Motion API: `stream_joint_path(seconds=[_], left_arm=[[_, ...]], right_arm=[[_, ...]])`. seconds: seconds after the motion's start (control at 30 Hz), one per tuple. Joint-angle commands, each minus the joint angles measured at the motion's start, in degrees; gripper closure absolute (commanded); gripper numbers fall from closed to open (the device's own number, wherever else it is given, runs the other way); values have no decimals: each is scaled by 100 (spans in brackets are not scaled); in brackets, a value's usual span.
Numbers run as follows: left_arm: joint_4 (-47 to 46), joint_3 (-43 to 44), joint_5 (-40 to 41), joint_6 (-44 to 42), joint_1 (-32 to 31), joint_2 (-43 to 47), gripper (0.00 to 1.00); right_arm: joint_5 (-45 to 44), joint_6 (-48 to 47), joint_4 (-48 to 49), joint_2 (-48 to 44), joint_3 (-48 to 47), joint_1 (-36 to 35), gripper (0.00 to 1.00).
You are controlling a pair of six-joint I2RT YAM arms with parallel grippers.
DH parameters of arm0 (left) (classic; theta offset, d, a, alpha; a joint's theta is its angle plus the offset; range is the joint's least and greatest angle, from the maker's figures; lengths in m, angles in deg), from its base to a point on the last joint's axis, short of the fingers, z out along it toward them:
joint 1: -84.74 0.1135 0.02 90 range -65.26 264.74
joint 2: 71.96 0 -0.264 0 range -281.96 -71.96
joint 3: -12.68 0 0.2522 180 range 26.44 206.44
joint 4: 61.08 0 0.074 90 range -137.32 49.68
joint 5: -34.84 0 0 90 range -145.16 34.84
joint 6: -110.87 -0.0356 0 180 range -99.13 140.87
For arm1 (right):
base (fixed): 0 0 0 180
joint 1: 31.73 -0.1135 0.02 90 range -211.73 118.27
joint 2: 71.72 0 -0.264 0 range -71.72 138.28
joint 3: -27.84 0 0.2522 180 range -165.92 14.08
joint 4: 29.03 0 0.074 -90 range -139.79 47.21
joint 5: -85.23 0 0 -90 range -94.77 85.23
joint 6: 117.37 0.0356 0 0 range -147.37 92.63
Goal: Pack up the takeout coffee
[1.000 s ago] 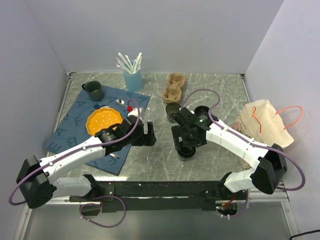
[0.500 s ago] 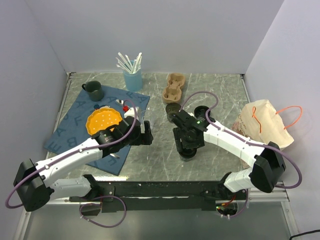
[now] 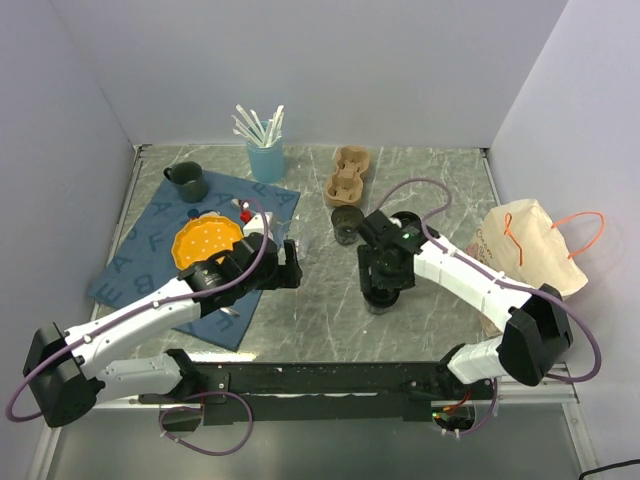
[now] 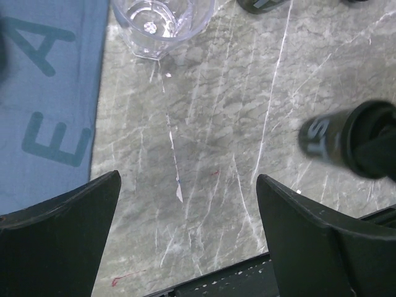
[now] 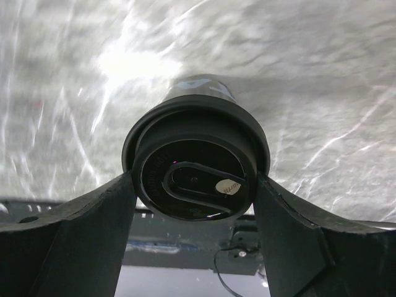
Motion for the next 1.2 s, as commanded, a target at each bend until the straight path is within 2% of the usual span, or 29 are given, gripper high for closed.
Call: stream_joint_path(seconds=[0.0,0.23,0.47,0.53,0.67,0.83,1.03,1.17], left_arm=[[140,-30,219,19,-12,251,3],[290,-92,166,248,-12,523,3],[571,5,385,257,-12,646,3],[632,48,438,265,-3,717,3],[694,75,535,309,-12,796,3],[764,206,614,353,-3,700,4],[782,391,702,327,-3,506,3],[721,506,553,178,-3,427,3]], right_arm=[[-397,-197,168,54,-66,753,25],[-379,-628,318,747,-708,1730,26],[-414,-716,257,1196,-1130,2231,24],[-327,-724,230,1197,-1209,2320,23],[-151,-760,125,1144,-1507,2346,12],[43,-733,-322,1091,-1947,2346,4],[16,-698,-815,951,-2492,2346,4],[-334,-812,-1228,749,-3385,2346,6]])
